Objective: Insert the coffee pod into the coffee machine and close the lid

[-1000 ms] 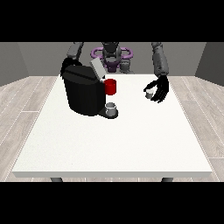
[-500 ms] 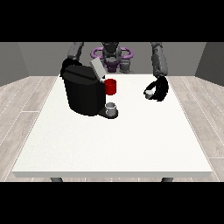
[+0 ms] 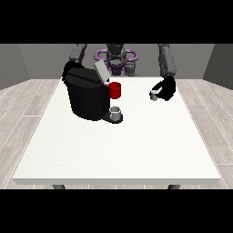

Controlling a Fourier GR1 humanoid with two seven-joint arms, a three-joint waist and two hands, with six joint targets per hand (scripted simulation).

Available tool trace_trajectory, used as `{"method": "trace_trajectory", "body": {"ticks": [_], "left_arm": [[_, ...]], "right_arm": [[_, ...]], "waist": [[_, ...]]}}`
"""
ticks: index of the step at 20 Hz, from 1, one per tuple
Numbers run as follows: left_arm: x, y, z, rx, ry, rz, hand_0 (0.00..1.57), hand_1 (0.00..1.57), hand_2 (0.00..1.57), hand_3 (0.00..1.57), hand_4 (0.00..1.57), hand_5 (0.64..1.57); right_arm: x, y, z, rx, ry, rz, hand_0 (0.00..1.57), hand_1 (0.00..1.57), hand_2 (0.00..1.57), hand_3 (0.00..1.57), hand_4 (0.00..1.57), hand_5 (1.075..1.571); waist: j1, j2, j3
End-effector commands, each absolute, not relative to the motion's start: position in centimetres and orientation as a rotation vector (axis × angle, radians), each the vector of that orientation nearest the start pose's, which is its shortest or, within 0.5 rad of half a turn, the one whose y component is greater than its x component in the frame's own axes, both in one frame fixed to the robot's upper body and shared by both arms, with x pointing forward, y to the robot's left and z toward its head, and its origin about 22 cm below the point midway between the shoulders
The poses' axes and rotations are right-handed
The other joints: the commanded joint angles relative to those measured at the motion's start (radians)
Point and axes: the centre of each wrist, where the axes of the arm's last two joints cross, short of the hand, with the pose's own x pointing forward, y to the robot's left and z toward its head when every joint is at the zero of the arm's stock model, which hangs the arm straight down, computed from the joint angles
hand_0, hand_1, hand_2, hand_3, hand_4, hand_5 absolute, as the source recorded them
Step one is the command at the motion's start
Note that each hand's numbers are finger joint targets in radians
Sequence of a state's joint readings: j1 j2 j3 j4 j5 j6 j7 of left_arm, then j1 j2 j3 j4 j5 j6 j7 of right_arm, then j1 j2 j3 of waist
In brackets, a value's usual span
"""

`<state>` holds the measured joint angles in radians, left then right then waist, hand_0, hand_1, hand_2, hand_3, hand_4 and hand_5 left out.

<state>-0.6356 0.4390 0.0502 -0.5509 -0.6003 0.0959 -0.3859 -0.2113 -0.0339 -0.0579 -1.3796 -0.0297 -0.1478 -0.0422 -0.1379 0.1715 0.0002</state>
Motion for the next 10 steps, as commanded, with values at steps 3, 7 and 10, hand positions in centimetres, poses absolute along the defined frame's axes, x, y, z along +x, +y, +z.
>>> {"method": "trace_trajectory", "body": {"ticks": [3,7,10], "left_arm": [[39.7,34.4,5.2,0.624,-1.521,-0.923,1.34,1.34,1.40,1.36,0.59,1.571],[41.3,31.6,7.4,0.614,-1.526,-0.956,1.26,1.26,1.32,1.30,0.53,1.571],[41.8,32.6,10.1,0.567,-1.583,-0.986,1.25,1.25,1.33,1.29,0.57,1.571]], "right_arm": [[29.3,-22.4,-0.7,-0.090,-1.587,-0.082,0.00,0.00,0.00,0.00,0.51,1.571],[29.4,-22.7,-1.9,-0.097,-1.568,-0.050,0.00,0.00,0.00,0.00,0.47,1.571],[28.9,-22.8,-2.9,-0.078,-1.574,-0.104,0.00,0.00,0.00,0.00,0.49,1.571]], "waist": [[0.007,-0.048,-0.0002],[0.015,-0.069,0.0001],[0.018,-0.071,0.0002]]}}
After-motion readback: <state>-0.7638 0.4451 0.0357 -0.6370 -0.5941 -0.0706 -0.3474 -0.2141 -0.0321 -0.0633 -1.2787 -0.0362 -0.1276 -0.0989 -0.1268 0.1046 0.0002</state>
